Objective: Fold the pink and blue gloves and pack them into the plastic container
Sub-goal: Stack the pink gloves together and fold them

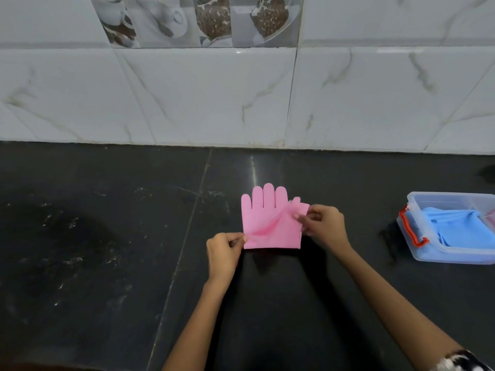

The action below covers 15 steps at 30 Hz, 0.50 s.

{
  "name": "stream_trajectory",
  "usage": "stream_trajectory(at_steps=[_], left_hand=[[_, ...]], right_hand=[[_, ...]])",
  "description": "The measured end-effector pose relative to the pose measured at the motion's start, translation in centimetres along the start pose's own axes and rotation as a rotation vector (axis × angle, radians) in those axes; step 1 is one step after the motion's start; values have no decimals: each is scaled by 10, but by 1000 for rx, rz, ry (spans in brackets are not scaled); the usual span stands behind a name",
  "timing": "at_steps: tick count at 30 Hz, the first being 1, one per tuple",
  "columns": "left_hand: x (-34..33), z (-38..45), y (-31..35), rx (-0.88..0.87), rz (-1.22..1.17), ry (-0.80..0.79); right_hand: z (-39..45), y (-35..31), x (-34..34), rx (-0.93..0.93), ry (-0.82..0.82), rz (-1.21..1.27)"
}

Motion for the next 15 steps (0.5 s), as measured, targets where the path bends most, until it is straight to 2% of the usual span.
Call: stream_trajectory(at_steps=[2,7,15], left_hand=[[-1,2,0,14,16,-2],[-3,0,3,36,32,28],[-6,-16,17,-79,104,95]], right_hand=[[10,9,-1,-72,105,-45],[0,5,10,23,268,-164],[-19,23,-5,-49,194,-230]])
Point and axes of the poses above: each hand's wrist, its own z-axis towards the middle knuckle, its own x-axis out of the back of the hand, y = z × x, the point moved 8 cm from there along z, towards the middle knuckle, and after that the axes turned 14 degrees about -x, right-handed, at the moved point
